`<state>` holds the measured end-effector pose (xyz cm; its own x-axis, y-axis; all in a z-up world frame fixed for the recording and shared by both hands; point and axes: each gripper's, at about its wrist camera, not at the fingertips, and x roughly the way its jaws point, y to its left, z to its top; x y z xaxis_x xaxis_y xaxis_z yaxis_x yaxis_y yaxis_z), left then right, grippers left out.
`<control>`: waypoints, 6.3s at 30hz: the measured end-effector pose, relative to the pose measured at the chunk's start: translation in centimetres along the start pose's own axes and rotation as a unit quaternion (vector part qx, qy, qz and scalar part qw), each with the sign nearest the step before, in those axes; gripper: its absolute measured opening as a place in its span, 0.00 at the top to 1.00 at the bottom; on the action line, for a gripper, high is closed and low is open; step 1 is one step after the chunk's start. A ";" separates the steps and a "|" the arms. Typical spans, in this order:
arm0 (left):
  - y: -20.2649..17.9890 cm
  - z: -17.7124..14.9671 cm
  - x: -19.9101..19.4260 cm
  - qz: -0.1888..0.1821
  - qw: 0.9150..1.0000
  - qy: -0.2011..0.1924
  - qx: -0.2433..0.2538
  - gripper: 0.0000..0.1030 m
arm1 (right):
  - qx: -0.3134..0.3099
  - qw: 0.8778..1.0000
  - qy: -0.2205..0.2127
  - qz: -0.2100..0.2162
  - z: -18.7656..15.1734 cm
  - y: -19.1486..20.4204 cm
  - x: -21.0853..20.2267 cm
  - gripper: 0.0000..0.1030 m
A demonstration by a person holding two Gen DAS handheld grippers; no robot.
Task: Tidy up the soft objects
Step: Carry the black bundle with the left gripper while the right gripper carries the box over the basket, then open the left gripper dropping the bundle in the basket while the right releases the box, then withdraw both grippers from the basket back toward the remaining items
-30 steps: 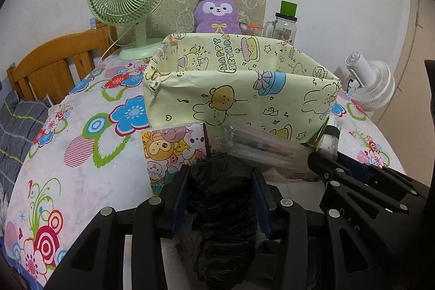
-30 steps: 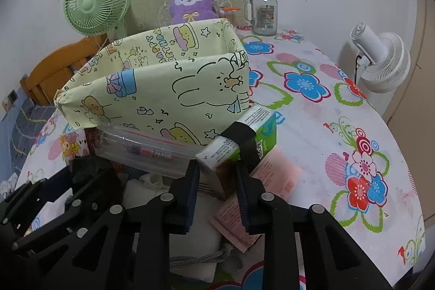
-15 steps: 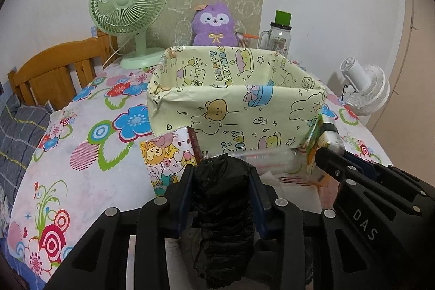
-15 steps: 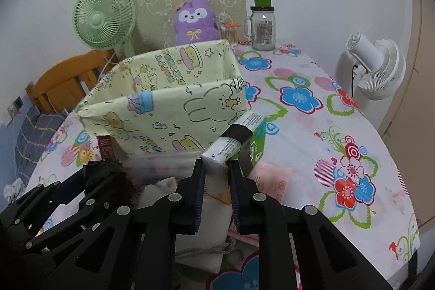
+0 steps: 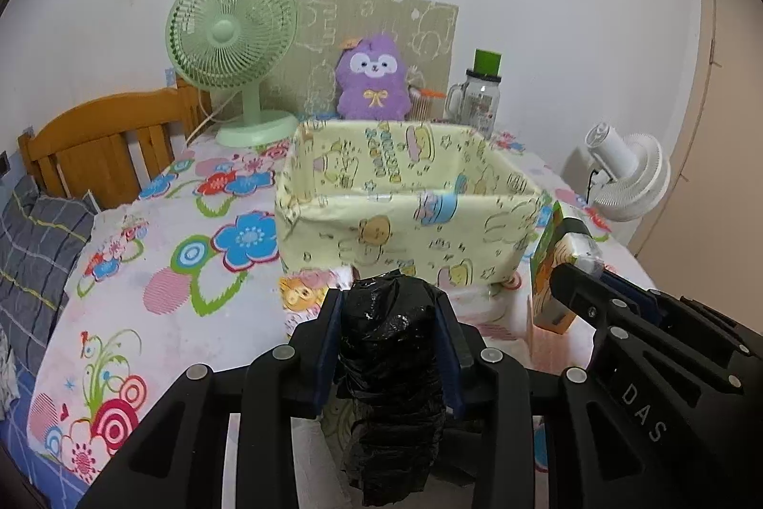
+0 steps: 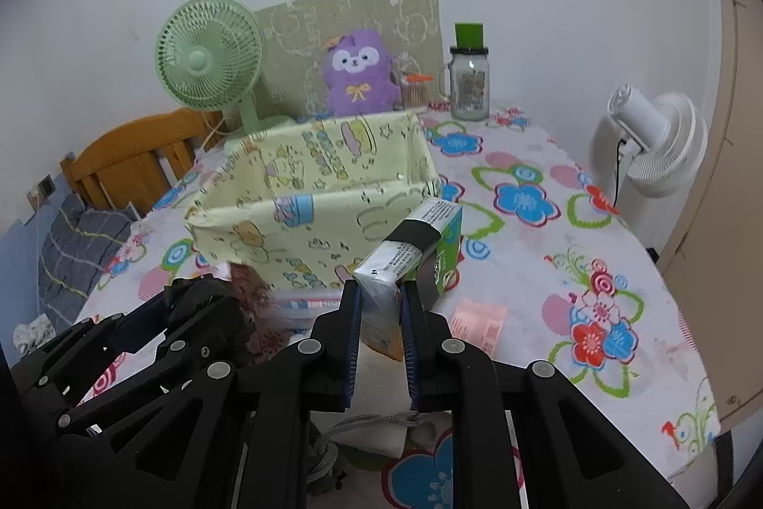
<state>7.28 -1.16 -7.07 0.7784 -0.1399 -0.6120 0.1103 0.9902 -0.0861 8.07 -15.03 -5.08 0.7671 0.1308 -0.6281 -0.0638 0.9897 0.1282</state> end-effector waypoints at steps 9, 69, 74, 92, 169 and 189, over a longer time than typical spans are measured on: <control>-0.2 1.4 -2.5 0.003 1.000 -0.021 0.003 0.65 | -0.002 1.000 -0.021 0.004 1.3 0.6 -2.7 0.82; 0.4 11.3 3.7 0.038 0.998 -0.030 0.029 0.64 | -0.024 0.999 -0.027 0.036 11.5 0.9 4.1 0.82; 0.7 11.7 5.9 0.042 0.998 -0.019 0.037 0.64 | -0.028 0.999 -0.021 0.038 11.8 1.0 5.9 0.82; 1.8 11.0 11.5 0.018 0.998 0.050 0.036 0.28 | -0.029 0.997 0.040 0.064 11.7 2.2 12.3 0.82; -1.4 4.3 -6.0 -0.005 0.998 -0.051 0.032 0.00 | -0.028 0.998 -0.053 -0.023 4.9 2.1 -6.3 0.00; -1.9 -1.2 -4.6 -0.008 0.999 -0.034 0.007 0.01 | -0.041 0.997 -0.026 -0.052 -0.3 1.3 -5.0 0.00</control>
<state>2.80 -2.36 -5.02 0.8161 -0.1561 -0.5564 0.1319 0.9877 -0.0837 3.92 -14.39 -1.97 0.8038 0.0254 -0.5943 -0.0315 0.9995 0.0002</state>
